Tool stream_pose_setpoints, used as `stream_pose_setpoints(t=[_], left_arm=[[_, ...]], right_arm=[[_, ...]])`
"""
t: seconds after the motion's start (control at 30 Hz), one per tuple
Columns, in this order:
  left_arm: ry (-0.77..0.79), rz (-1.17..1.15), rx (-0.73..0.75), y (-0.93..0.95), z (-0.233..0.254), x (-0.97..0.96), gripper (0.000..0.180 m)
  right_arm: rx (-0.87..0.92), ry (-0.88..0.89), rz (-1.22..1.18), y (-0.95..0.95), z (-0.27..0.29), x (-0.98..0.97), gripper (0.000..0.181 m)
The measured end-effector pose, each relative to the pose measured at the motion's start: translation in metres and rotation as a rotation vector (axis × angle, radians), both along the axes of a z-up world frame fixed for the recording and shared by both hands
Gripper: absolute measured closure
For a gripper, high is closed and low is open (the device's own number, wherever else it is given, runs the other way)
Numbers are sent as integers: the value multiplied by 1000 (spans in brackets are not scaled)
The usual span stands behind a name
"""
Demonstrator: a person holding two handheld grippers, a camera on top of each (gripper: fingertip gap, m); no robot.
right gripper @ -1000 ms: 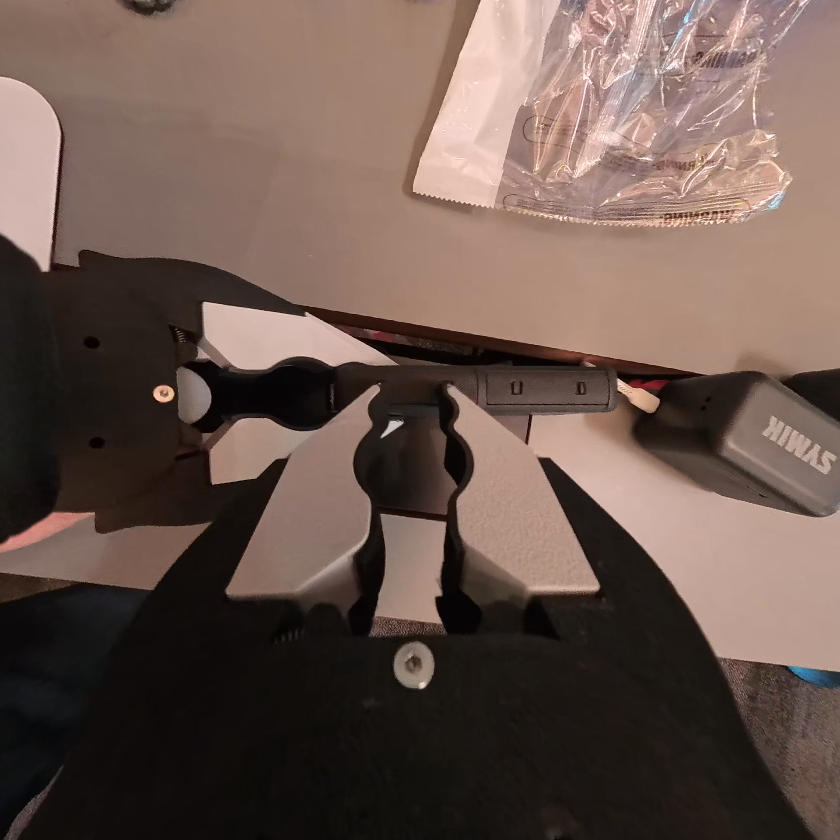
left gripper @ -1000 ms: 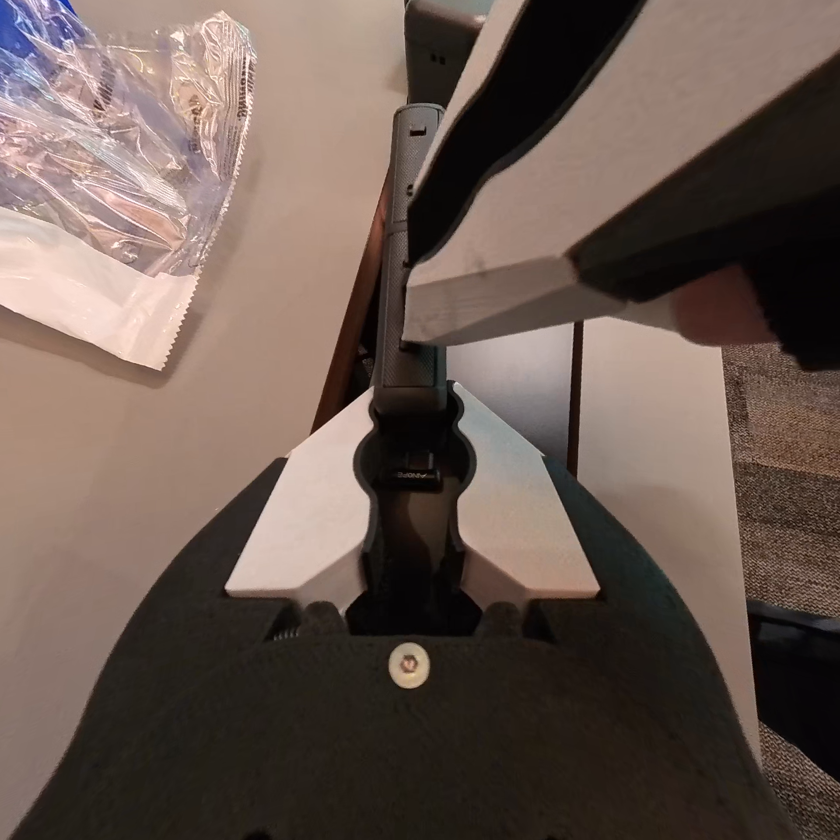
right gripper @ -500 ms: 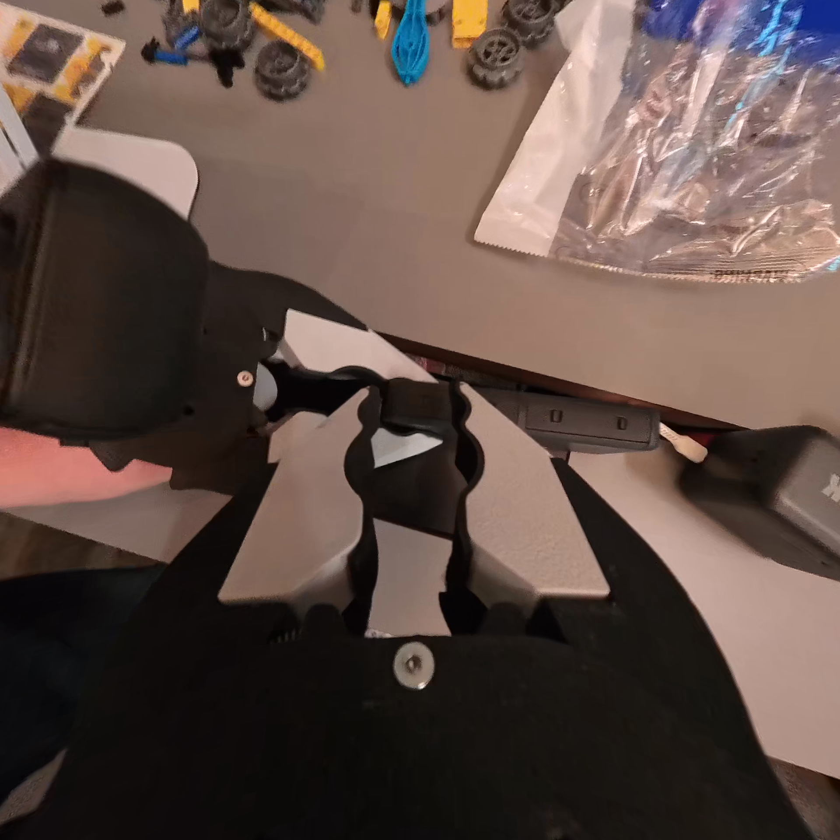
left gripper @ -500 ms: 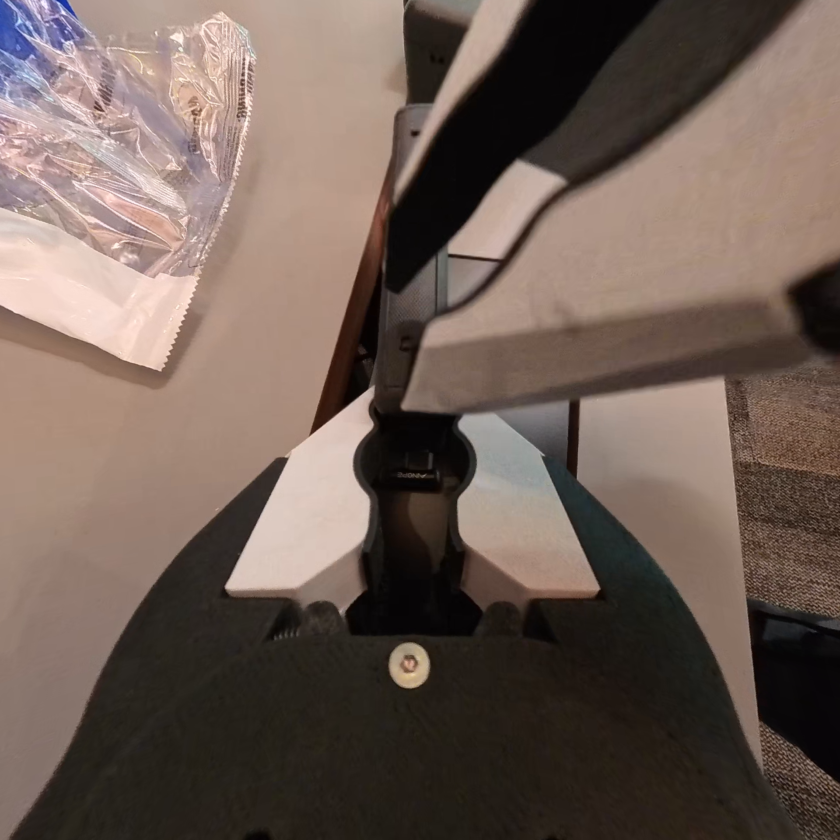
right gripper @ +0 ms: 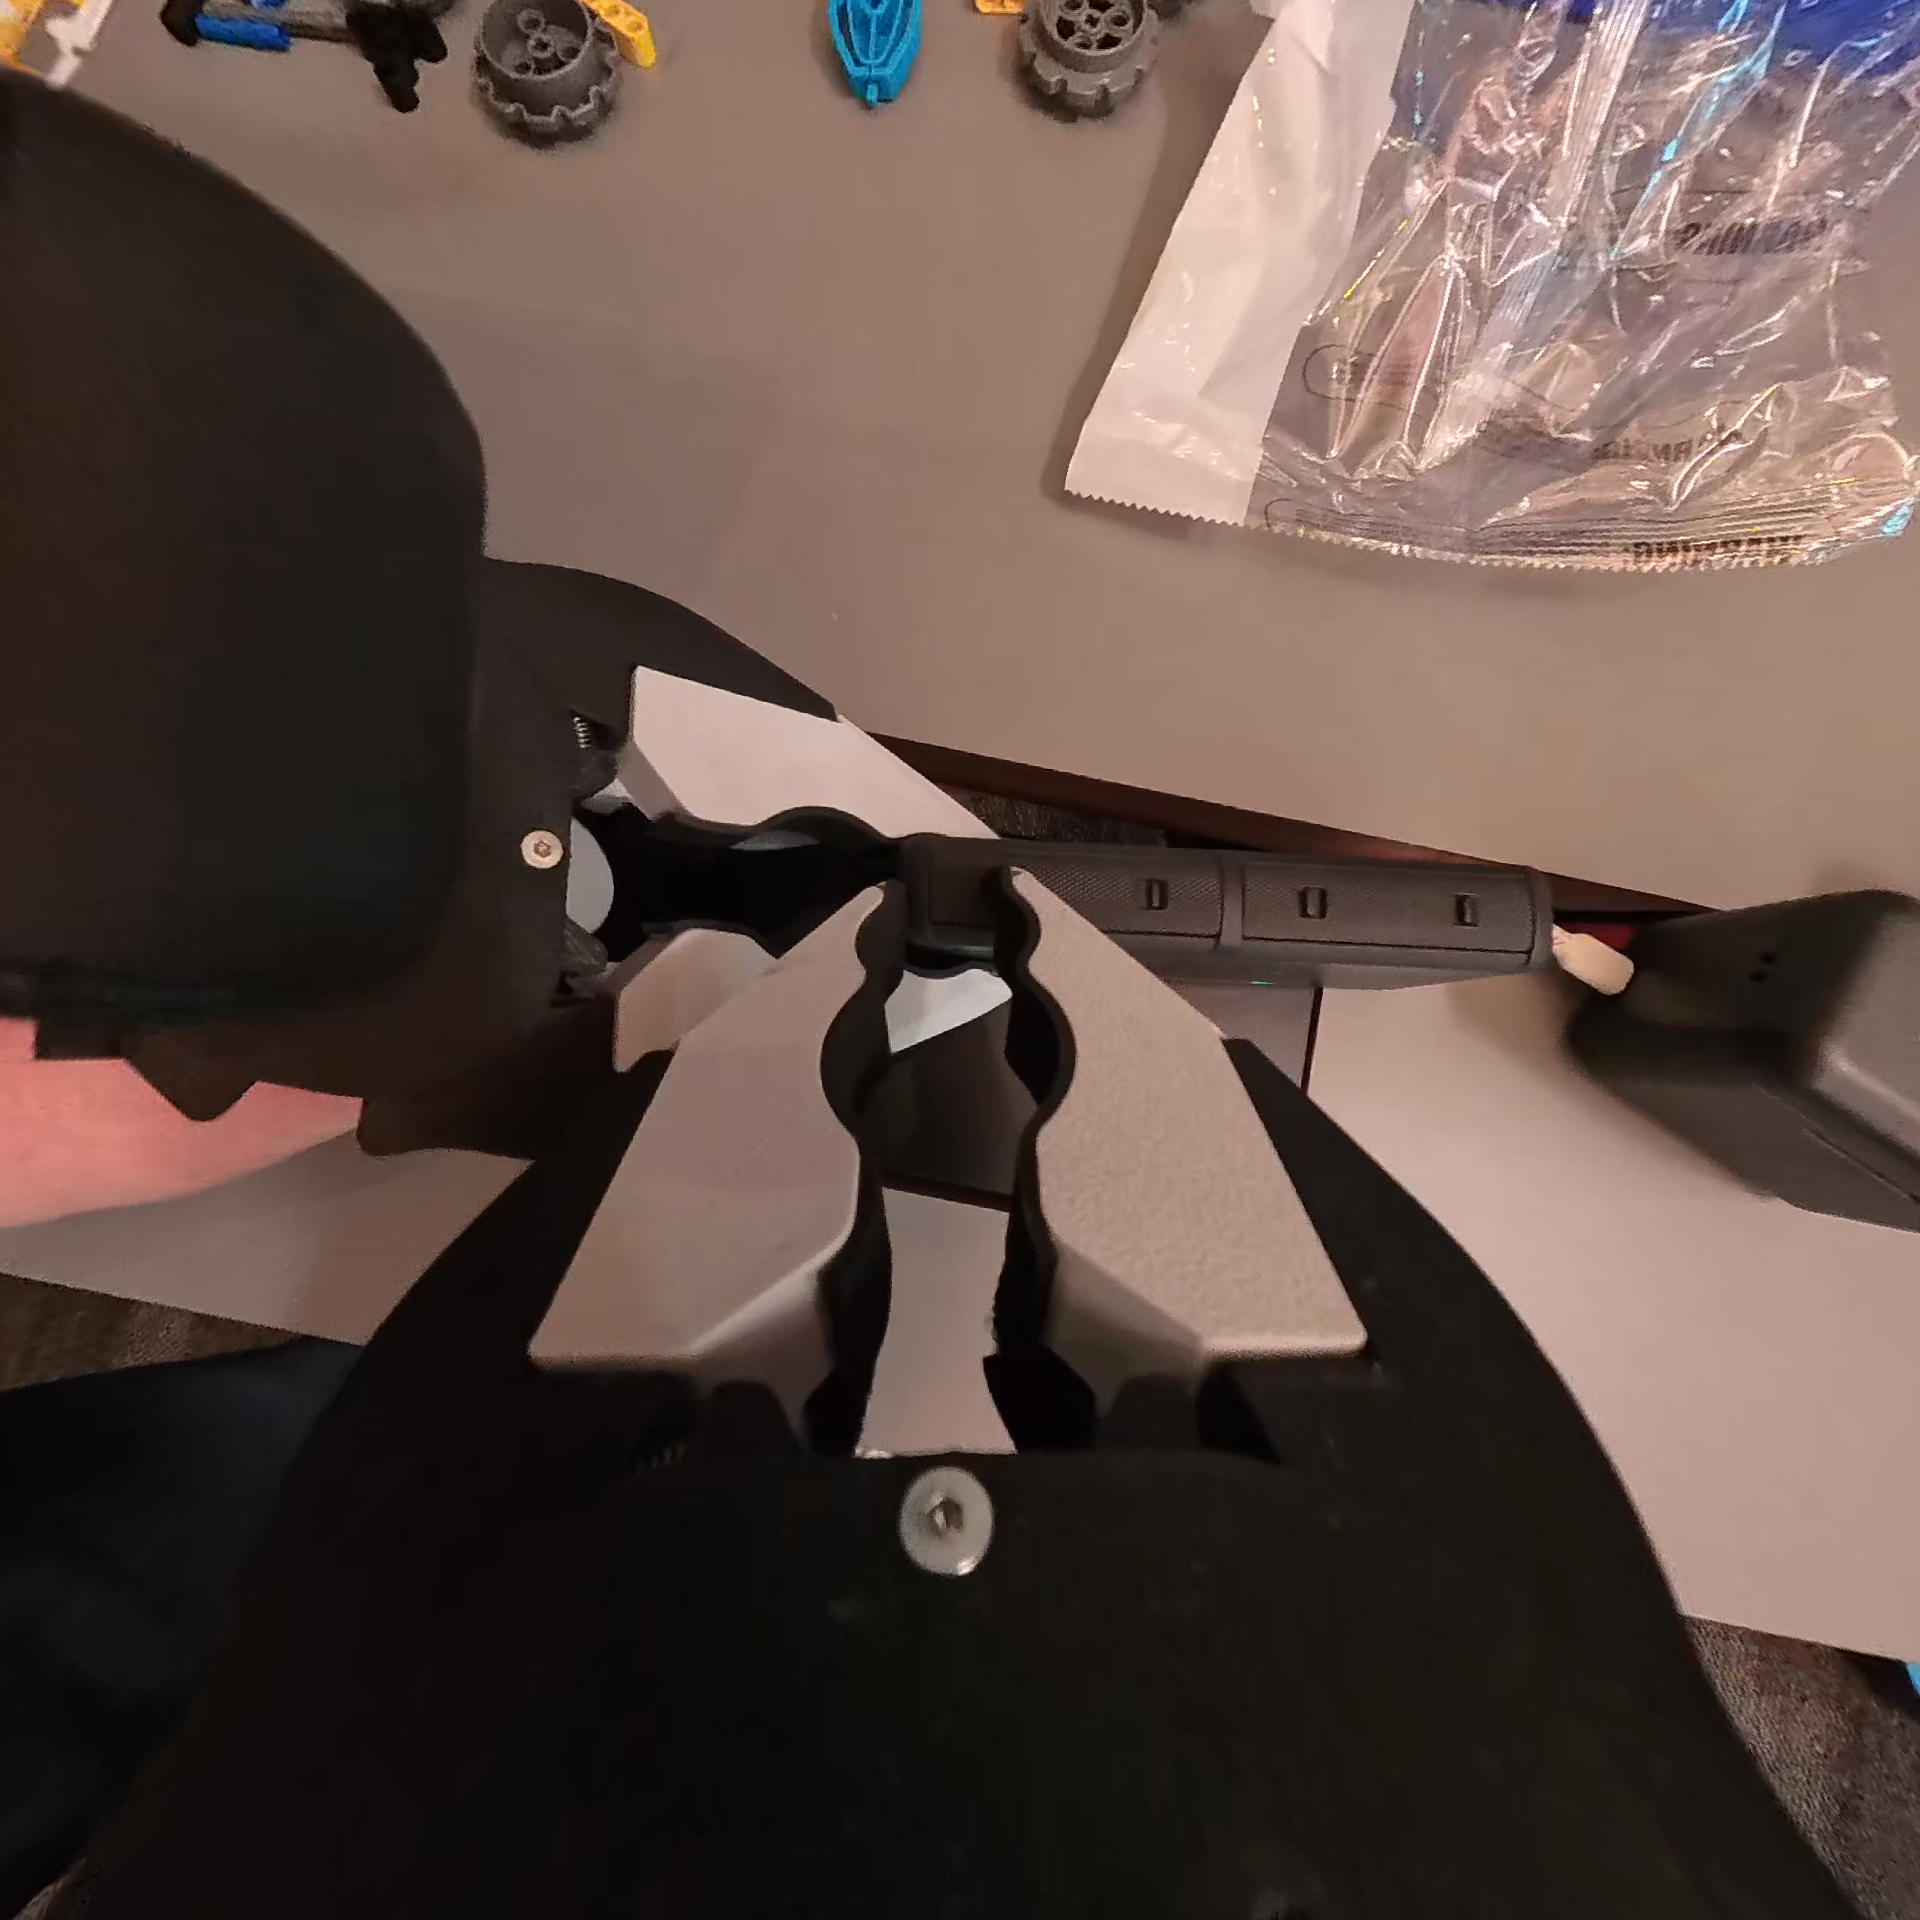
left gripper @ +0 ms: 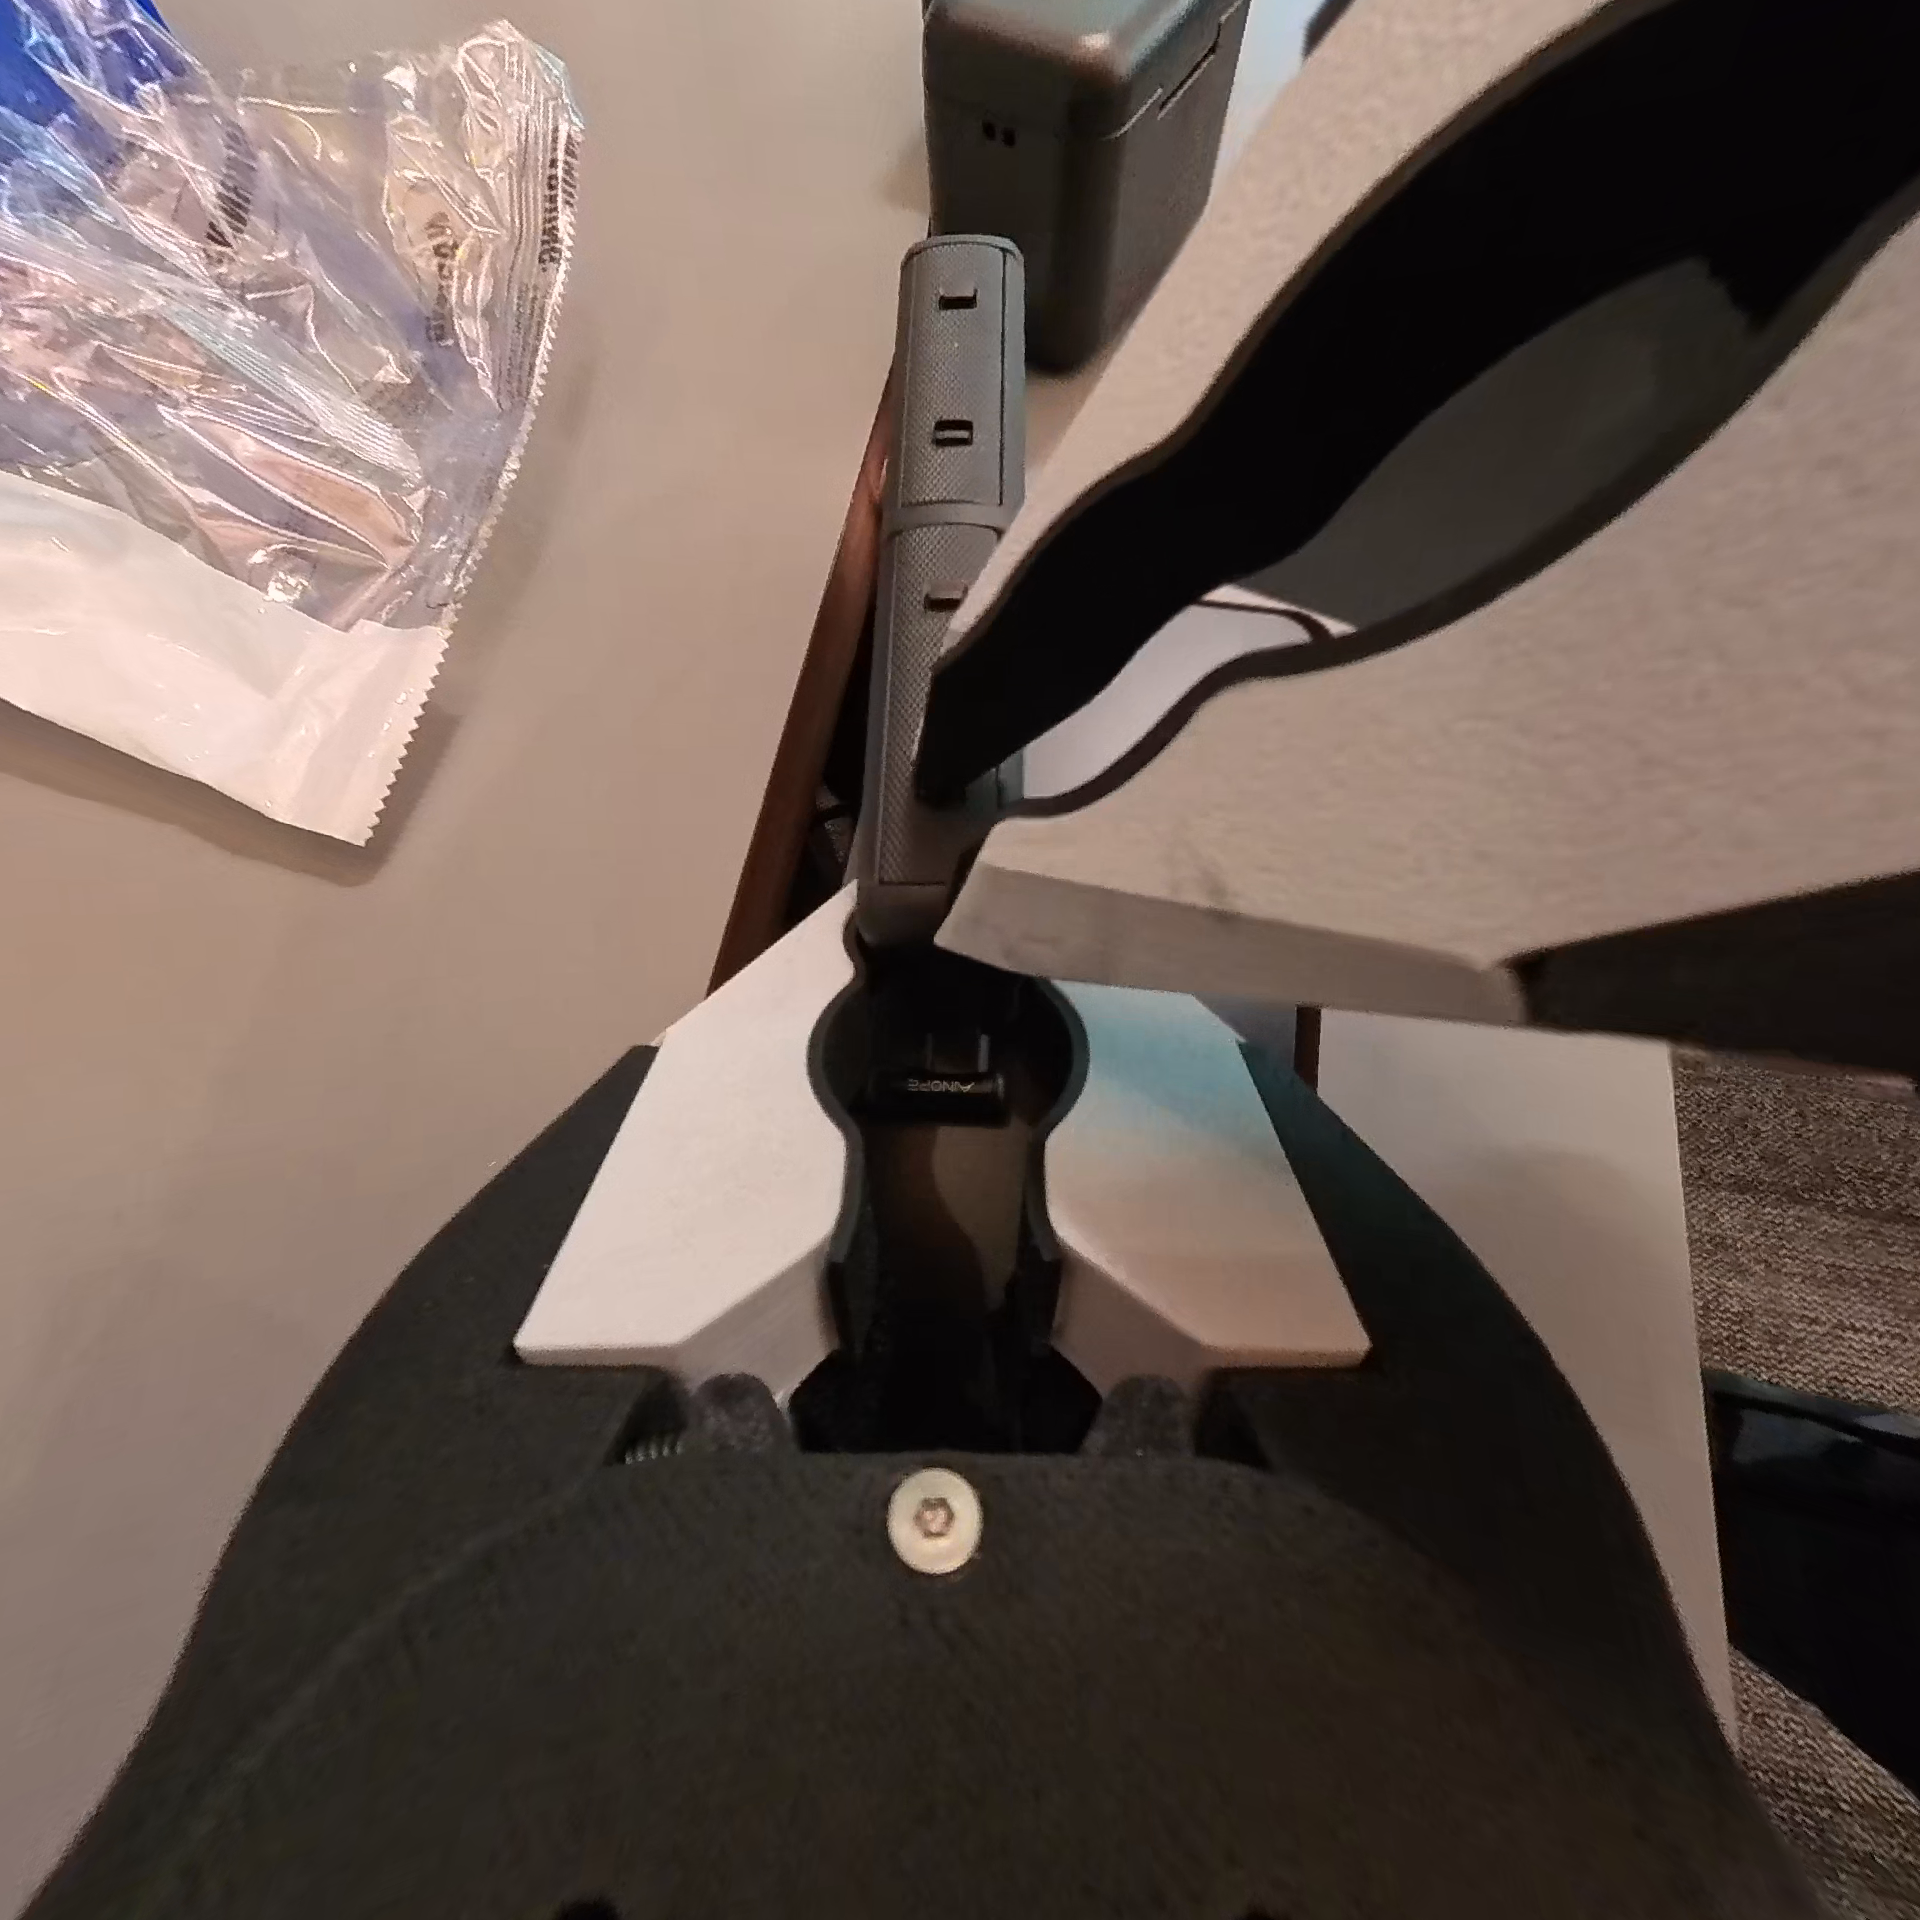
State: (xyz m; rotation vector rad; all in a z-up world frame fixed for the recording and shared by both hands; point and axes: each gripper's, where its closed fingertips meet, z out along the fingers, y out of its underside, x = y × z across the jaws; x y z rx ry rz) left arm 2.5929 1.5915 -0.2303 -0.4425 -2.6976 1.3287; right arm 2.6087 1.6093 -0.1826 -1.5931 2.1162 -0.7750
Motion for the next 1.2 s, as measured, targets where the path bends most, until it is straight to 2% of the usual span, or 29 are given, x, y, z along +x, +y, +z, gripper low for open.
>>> stream_pose_setpoints(t=[0.17, 0.23, 0.33, 0.47, 0.6, 1.2], left_arm=[[5, 0, 1, 0, 0, 0, 157], [1, -2, 0, 0, 0, 0, 157], [1, -2, 0, 0, 0, 0, 157], [-10, -1, -4, 0, 0, 0, 157], [-9, -1, -3, 0, 0, 0, 157], [-16, 1, -4, 0, 0, 0, 157]], right_arm=[[36, -11, 1, -1, 1, 0, 166], [67, -42, 2, -4, 5, -1, 176], [91, -112, -141, -30, 16, -13, 146], [79, -11, -48, -28, 6, -15, 139], [67, 63, -16, -22, 4, -10, 143], [83, 160, -65, -21, 1, -10, 152]])
